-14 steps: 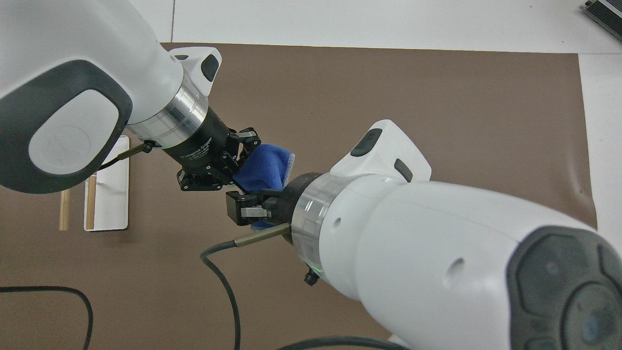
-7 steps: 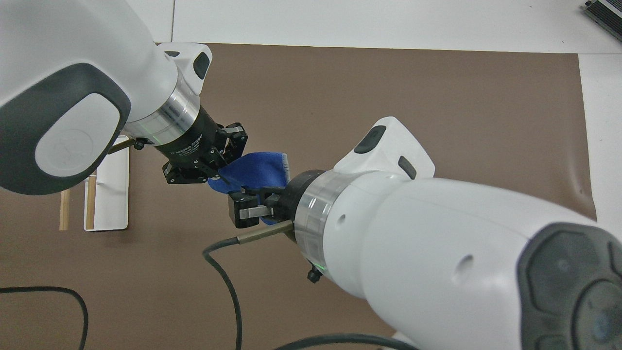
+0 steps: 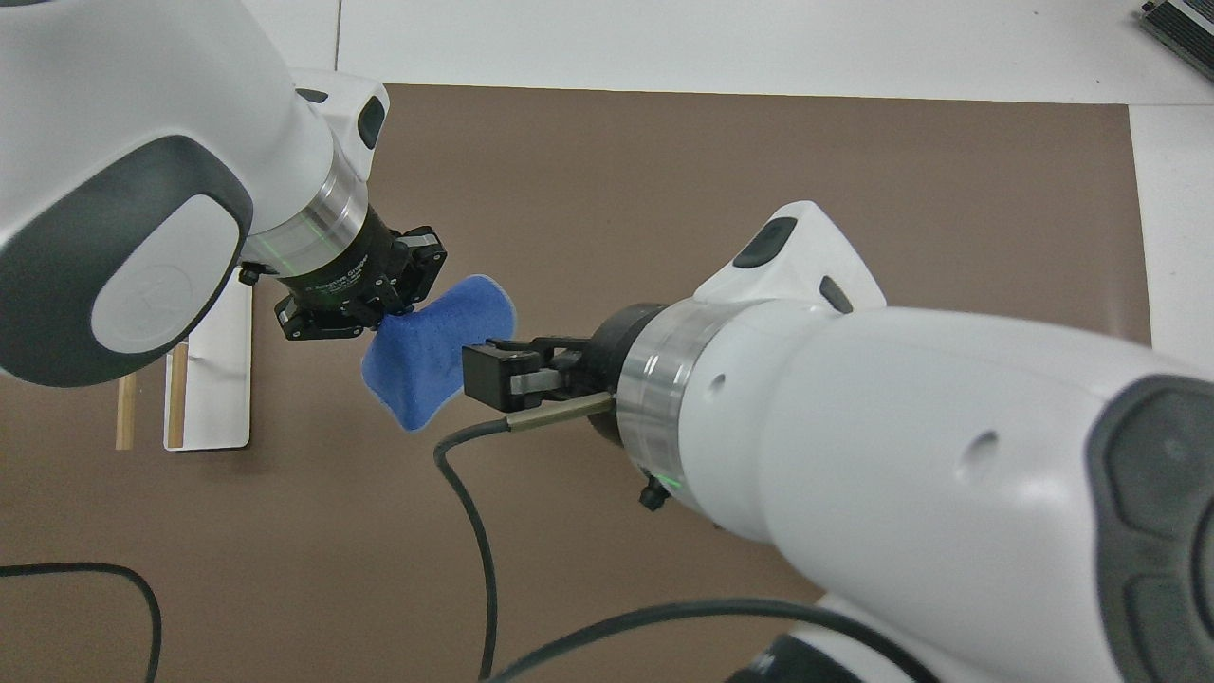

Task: Right arm passes towel to left arm to hang
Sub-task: 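Open the right gripper and withdraw it while the left gripper pulls, then carry the towel with the left gripper over the white rack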

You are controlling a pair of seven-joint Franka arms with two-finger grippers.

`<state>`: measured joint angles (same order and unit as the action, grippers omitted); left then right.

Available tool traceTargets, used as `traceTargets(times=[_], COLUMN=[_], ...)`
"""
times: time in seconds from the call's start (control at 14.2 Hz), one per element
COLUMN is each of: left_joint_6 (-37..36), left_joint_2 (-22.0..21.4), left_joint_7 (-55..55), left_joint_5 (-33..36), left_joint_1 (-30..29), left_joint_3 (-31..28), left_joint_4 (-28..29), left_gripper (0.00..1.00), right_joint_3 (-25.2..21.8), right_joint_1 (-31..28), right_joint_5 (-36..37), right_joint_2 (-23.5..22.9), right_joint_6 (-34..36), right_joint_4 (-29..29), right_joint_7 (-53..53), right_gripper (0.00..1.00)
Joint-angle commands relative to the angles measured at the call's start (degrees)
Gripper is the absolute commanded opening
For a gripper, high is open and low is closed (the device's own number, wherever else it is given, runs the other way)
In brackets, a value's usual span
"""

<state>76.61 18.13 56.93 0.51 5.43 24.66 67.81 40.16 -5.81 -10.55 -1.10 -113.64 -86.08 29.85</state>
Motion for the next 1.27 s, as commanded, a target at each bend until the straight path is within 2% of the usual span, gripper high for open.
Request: traceTargets(times=[0.0,0.14,0.35,0.49,0.63,0.85,1.06,1.2], left_joint_6=[0.29,2.57,7.57,11.0,16.61,26.2,30.78,36.74], left_joint_2=[-2.04,-3.53,-8.01,-9.86,-11.53,-15.74,-17.95,-19.09], left_joint_7=[-2.08,-1.91,-1.3,-0.07,3.7,10.72,17.32,23.37], left_joint_5=[5.27,7.92,14.85,16.54,17.94,22.33,28.12,31.99], left_joint_1=[-0.16,-0.24,-0.16,-0.24,-0.42,-0.68,-1.12,-1.3], left_joint_3=[0.03,-0.05,0.03,-0.05,-0.14,-0.32,-0.41,-1.02], left_joint_4=[2.14,5.38,14.51,18.57,22.96,32.44,37.73,40.89], left_gripper=[0.0,0.0,0.0,0.0,0.0,0.0,0.0,0.0], right_joint_3=[0.53,0.53,0.44,-0.87,-3.94,-4.83,-6.41,-6.5], right_joint_1=[-6.64,-13.05,-23.42,-27.48,-27.85,-27.85,-27.85,-27.85], right_joint_5=[-0.18,-0.18,-0.18,0.17,4.54,14.39,15.82,15.65], right_joint_2=[-1.36,-1.36,-1.36,-1.1,-0.66,-0.13,1.44,3.46], right_joint_6=[-1.84,-1.58,-0.97,1.48,6.04,13.34,22.73,27.14], right_joint_4=[0.12,-1.54,-2.25,-2.95,-2.87,-2.34,-2.86,-5.31], right_joint_7=[-5.64,-15.21,-27.17,-33.16,-36.34,-38.46,-38.11,-37.23], right_gripper=[1.0,1.0,1.0,1.0,1.0,1.0,1.0,1.0])
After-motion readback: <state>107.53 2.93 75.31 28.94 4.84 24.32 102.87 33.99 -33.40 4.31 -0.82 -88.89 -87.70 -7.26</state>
